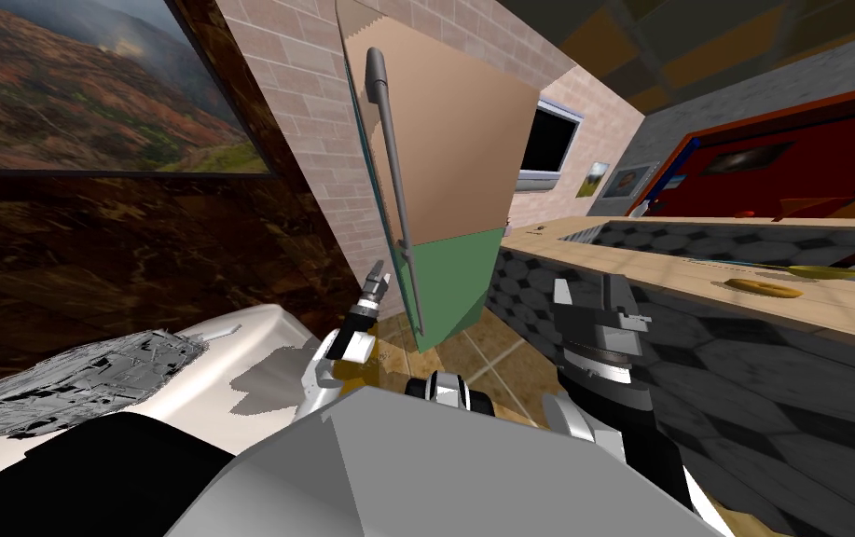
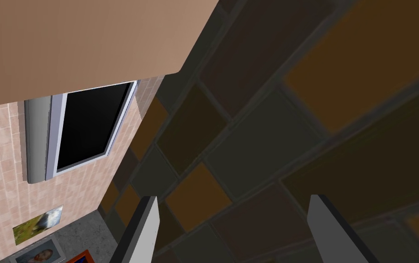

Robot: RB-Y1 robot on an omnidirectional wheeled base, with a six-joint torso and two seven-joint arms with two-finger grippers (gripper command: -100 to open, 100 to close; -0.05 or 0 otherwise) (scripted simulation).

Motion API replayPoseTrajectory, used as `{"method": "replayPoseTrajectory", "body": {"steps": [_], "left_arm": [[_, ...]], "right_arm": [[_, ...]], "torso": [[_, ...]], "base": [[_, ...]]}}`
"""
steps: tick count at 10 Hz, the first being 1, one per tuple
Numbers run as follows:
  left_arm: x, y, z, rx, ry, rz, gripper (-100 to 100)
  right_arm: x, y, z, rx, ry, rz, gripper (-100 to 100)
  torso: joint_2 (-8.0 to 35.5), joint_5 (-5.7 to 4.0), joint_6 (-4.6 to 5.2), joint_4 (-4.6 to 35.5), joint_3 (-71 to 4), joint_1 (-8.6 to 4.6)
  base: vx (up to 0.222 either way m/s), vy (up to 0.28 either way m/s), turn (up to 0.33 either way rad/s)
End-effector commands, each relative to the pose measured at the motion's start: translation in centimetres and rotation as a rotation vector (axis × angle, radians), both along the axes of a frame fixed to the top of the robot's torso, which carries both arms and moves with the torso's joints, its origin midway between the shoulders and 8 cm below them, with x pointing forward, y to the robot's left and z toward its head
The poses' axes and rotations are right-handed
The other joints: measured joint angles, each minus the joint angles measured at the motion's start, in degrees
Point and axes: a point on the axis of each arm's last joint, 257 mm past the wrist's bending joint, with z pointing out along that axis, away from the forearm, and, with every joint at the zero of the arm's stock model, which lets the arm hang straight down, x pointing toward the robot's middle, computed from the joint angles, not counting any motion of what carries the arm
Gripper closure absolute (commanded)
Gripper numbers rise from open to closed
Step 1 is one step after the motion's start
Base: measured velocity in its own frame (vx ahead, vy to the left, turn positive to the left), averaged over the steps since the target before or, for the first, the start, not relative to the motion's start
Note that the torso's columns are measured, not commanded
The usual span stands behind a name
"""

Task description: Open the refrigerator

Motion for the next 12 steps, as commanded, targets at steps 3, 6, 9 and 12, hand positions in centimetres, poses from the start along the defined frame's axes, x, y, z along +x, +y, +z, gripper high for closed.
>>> {"method": "replayPoseTrajectory", "body": {"steps": [3,6,9,12], "left_arm": [[2.0,-0.1,-0.7,0.03,0.081,0.002,-100],[3.1,-0.1,-0.9,0.064,0.129,0.004,-100],[4.2,0.0,-1.1,0.113,0.179,0.009,-100],[5.0,0.2,-1.3,0.153,0.217,0.017,-100]], "right_arm": [[0.0,0.0,0.0,0.0,0.0,0.0,0],[0.0,0.0,0.0,0.0,0.0,0.0,0],[0.0,0.0,0.0,0.0,0.0,0.0,0],[0.0,0.0,0.0,0.0,0.0,0.0,0]], "torso": [[0.0,0.01,0.0,0.0,0.0,0.04],[0.0,0.01,0.0,0.0,0.0,0.04],[0.0,0.0,0.0,0.0,0.0,0.02],[0.0,0.0,0.0,0.0,0.0,0.01]], "base": [[-0.006,-0.05,0.0],[-0.012,-0.041,0.0],[-0.007,-0.046,0.0],[-0.007,-0.048,0.0]]}}
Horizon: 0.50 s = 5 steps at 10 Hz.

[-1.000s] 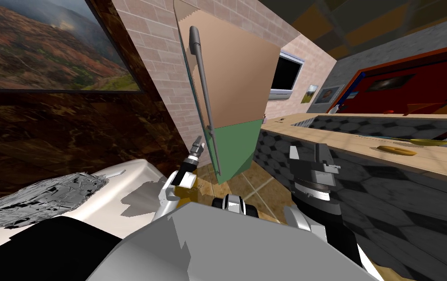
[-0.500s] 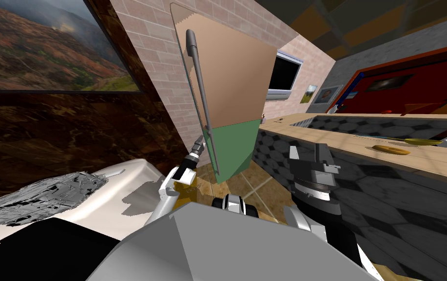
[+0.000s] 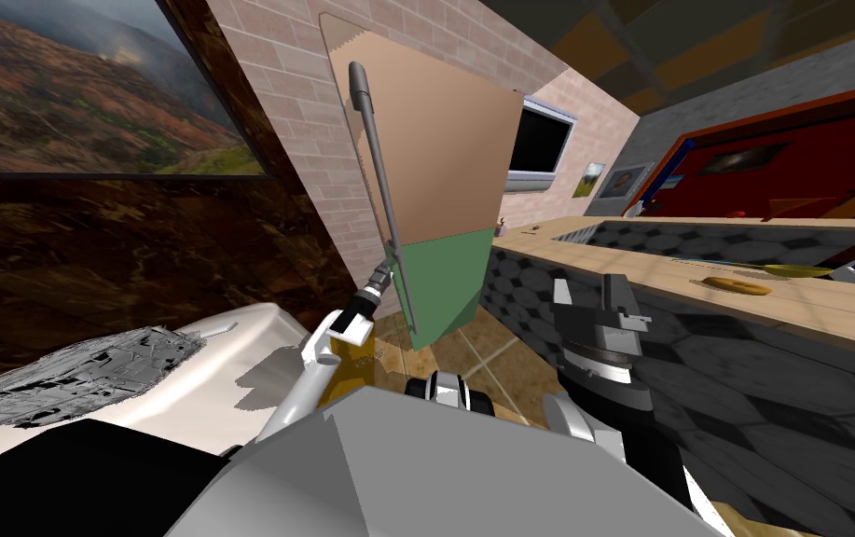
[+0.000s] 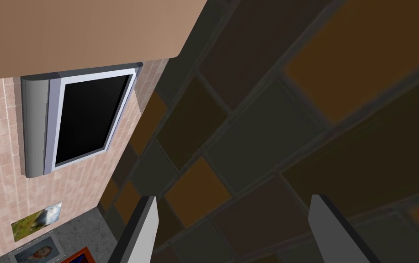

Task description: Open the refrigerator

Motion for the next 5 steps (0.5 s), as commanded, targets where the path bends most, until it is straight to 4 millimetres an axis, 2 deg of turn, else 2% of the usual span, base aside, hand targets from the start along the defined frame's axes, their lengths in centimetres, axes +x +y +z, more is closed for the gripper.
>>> {"method": "replayPoseTrajectory", "body": {"steps": [1,5], "left_arm": [[0.7,0.3,-0.3,0.035,0.038,0.011,-100],[1.8,1.0,-0.4,0.096,0.096,0.032,-100]], "right_arm": [[0.0,0.0,0.0,0.0,0.0,0.0,0],[0.0,0.0,0.0,0.0,0.0,0.0,0]], "torso": [[0.0,0.01,0.0,0.0,0.0,0.06],[0.0,0.0,0.0,0.0,0.0,0.01]], "base": [[-0.004,-0.029,0.0],[-0.008,-0.04,0.0]]}}
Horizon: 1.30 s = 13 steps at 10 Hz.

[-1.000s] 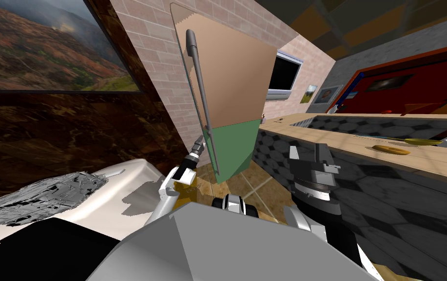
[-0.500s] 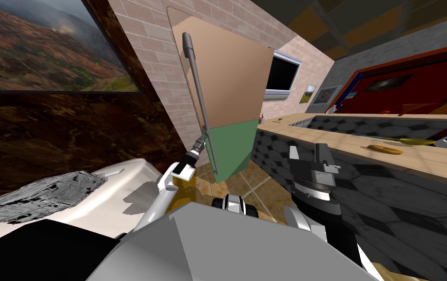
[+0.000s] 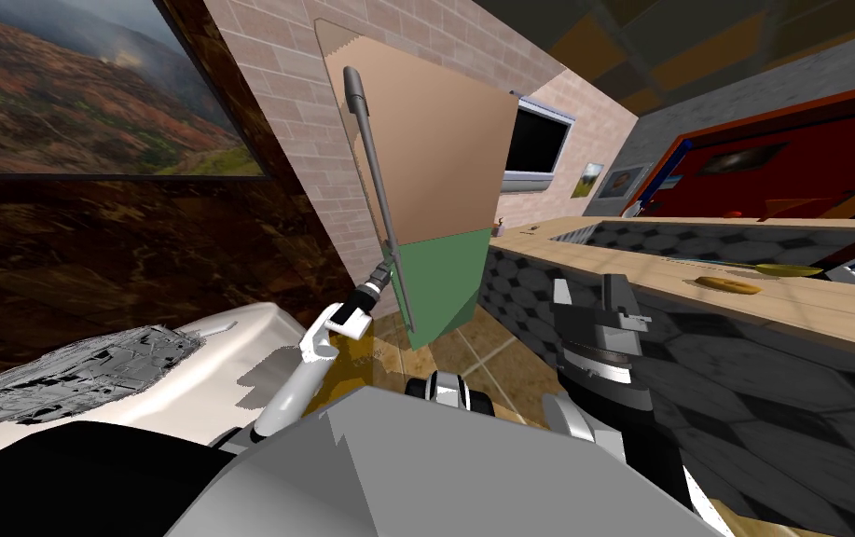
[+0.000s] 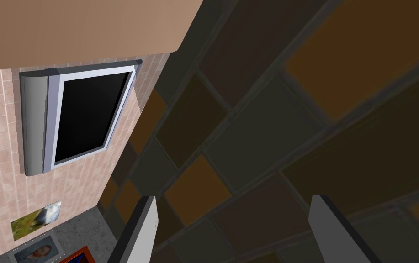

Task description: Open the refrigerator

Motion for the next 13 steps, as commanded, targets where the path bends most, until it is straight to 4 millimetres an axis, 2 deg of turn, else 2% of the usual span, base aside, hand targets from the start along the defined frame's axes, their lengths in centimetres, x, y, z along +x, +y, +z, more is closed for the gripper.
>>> {"method": "replayPoseTrajectory", "body": {"steps": [1,11,12,13], "left_arm": [[0.8,0.5,0.0,0.041,0.04,0.017,-100],[2.4,2.5,-0.2,0.144,0.148,0.086,-100],[3.6,4.0,0.8,0.149,0.128,0.125,-100],[3.8,4.6,0.1,0.148,0.144,0.135,-100]], "right_arm": [[0.0,0.0,0.0,0.0,0.0,0.0,0],[0.0,0.0,0.0,0.0,0.0,0.0,0],[0.0,0.0,0.0,0.0,0.0,0.0,0],[0.0,0.0,0.0,0.0,0.0,0.0,0]], "torso": [[0.0,0.01,0.0,0.0,0.0,0.03],[-0.2,-0.05,0.16,-0.1,-0.2,-0.09],[-0.2,-0.02,0.11,-0.1,-0.2,-0.04],[-0.2,-0.1,0.37,0.0,-0.3,0.0]], "base": [[-0.01,-0.047,-0.001],[-0.008,-0.036,0.003],[-0.109,0.013,-0.217],[-0.117,0.033,-0.171]]}}
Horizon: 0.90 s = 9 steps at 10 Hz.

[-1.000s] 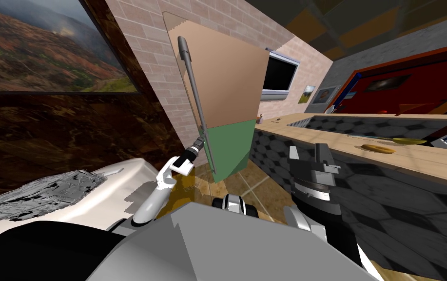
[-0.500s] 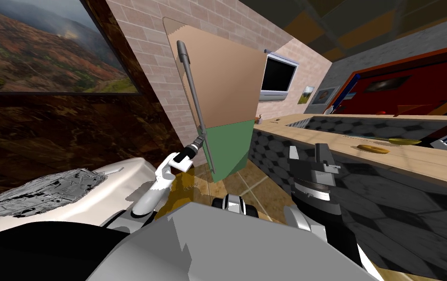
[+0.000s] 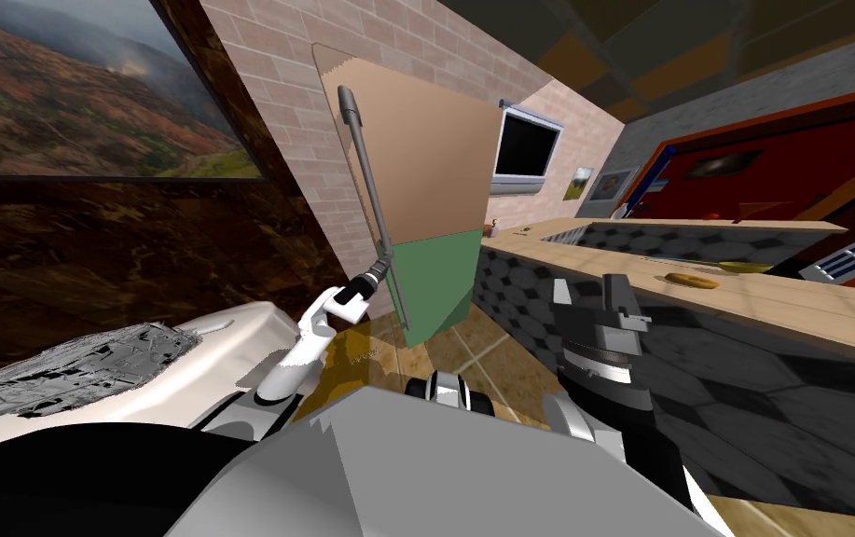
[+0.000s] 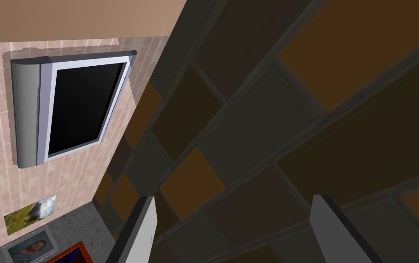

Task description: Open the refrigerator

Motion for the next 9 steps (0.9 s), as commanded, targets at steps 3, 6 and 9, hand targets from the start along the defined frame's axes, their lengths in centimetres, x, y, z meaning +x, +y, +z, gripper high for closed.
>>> {"method": "replayPoseTrajectory", "body": {"steps": [3,6,9], "left_arm": [[2.9,3.9,1.9,0.014,-0.047,0.095,-100],[4.2,5.7,2.3,0.016,-0.054,0.137,-100],[5.6,8.1,1.5,0.015,-0.037,0.19,-100]], "right_arm": [[0.0,0.0,0.0,0.0,0.0,0.0,0],[0.0,0.0,0.0,0.0,0.0,0.0,0],[0.0,0.0,0.0,0.0,0.0,0.0,0]], "torso": [[-0.1,0.05,-0.34,0.0,0.0,0.12],[0.0,0.2,-0.58,-0.1,0.1,0.16],[0.4,0.2,-0.4,0.0,0.3,0.21]], "base": [[-0.111,0.061,-0.221],[-0.065,0.023,-0.125],[-0.101,0.037,-0.188]]}}
